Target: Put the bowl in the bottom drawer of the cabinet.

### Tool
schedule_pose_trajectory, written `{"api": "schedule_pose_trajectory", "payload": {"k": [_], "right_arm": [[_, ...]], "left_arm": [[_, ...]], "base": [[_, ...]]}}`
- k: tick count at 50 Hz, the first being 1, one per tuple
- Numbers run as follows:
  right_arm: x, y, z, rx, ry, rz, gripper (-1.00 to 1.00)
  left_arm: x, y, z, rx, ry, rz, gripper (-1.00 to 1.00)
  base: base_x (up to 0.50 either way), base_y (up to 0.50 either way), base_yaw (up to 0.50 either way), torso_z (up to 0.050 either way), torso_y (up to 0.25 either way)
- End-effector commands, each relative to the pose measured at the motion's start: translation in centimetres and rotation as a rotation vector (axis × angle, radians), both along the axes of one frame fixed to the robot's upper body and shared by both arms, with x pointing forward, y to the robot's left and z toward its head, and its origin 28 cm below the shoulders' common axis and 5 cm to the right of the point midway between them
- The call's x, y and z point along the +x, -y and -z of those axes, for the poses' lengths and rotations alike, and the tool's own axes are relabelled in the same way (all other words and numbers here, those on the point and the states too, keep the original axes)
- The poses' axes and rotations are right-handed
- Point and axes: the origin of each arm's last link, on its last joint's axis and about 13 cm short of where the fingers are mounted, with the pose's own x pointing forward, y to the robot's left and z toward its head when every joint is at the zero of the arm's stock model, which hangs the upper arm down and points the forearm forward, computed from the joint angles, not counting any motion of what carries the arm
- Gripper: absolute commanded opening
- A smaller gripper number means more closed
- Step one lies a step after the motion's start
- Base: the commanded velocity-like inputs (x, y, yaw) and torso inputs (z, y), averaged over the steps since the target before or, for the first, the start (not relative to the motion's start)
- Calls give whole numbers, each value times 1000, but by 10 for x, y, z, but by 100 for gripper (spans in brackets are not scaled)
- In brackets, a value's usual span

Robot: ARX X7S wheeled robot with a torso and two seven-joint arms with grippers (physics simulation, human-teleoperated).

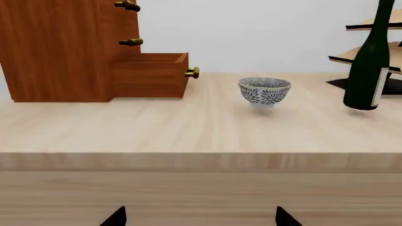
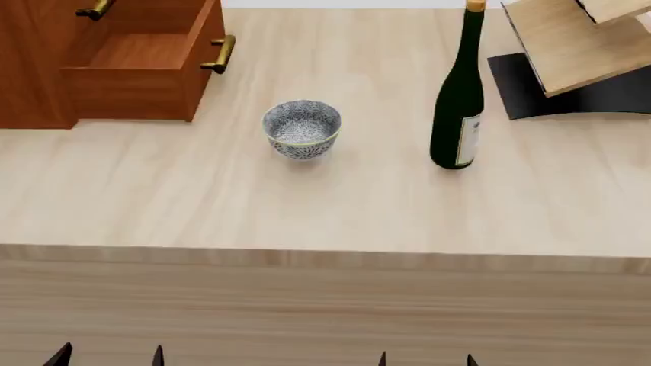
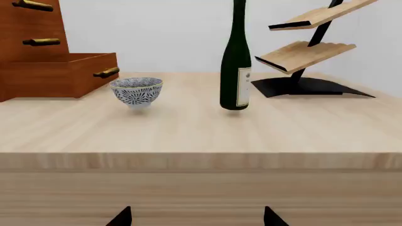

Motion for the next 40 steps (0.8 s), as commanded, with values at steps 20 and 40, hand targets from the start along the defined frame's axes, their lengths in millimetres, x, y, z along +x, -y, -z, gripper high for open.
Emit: {"api": "schedule_pose_trajectory", "payload": {"k": [20,40], "right_arm": [[0,1,0,-2,7,13,100],[-2,0,-5,-9,21,8,100]], "left_arm": [[-4,0,-3,-19,27,26,100],[-5,0,-4,-18,20,36,100]], "base": [[0,0,0,5,0],[0,0,0,50,0]]}}
